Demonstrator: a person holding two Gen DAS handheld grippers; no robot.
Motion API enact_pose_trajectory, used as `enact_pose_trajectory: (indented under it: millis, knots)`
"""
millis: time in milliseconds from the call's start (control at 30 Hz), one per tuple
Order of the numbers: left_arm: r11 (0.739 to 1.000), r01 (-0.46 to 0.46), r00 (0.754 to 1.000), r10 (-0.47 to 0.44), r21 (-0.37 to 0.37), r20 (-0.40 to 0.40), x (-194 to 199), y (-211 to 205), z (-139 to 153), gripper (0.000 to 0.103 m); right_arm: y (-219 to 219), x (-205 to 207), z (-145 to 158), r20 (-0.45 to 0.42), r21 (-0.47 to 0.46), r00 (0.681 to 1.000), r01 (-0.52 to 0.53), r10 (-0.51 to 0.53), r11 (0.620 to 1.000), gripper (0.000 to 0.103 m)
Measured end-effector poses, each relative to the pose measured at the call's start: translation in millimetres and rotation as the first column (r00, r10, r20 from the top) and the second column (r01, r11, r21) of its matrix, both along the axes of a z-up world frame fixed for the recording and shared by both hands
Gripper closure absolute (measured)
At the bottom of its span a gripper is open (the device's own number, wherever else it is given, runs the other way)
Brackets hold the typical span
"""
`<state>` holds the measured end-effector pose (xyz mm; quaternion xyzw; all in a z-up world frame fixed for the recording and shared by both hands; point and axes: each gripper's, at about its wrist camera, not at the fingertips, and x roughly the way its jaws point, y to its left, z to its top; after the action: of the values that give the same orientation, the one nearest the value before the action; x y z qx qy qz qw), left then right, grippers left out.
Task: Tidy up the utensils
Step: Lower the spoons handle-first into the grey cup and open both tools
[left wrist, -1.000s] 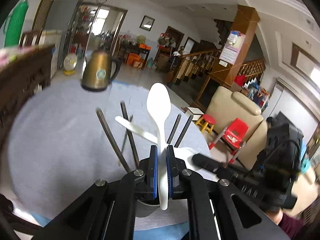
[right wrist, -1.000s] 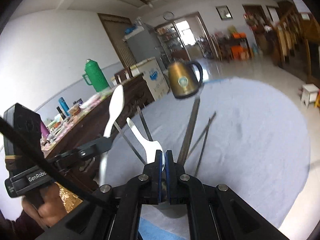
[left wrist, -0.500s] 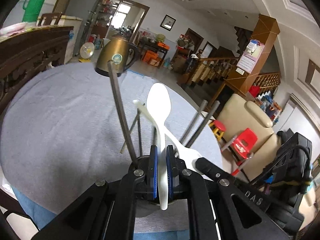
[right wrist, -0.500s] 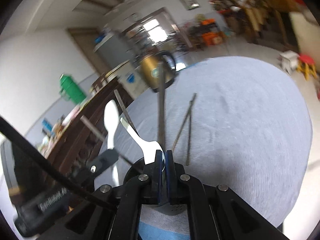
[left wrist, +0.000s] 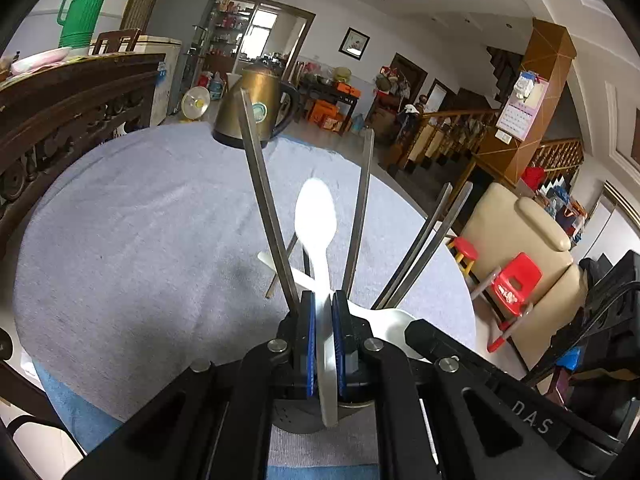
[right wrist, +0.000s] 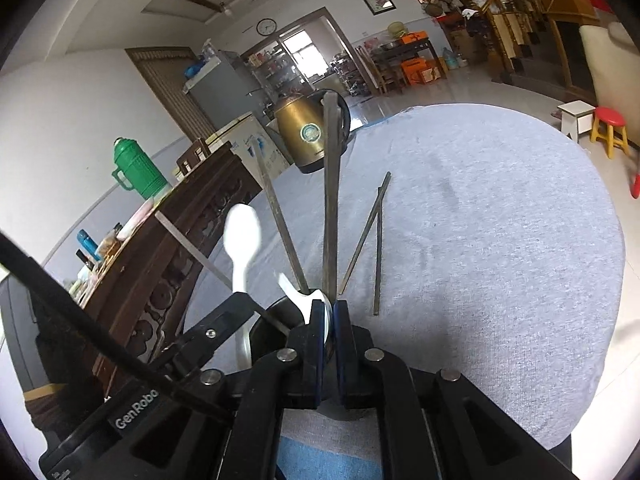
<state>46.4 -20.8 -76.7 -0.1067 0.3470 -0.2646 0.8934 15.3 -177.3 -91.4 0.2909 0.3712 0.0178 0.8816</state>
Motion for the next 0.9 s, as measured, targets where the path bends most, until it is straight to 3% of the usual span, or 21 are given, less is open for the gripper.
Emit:
enact_pose_trajectory:
  millis: [300,567,800,900]
  knots:
    - [1.0,0.023,1.0,-0.023,0.009,-0.02,-0.6,-0.2,-6.2,0.094,4.6,-0.3,-5.2,-0.033,-0.017,0.998,-0.049,0.049,0.999,0.096]
    - [0.999,0.042,0.999,-0.042,0.007,-0.03,-1.9,1.6,-5.9,0.094,15.7,0.3,-0.1,-0.033,-0.117,0.994,-0.108,0.105,0.987,0.096]
    - [1.0,0.017,0.997,-0.018,0.013,0.078,-8.6,23.2,17.7,0.094,-18.8,-11.1,17.5,0.063,-0.108,0.998,-0.003,0.01,0.994,0.095]
    - [1.0,-0.016,0.995,0.015,0.013,0.098,-0.7,42.7,24.6,0.094,-38.9,-12.4,17.8,0.064,-0.115,0.997,0.053,-0.045,0.992,0.088]
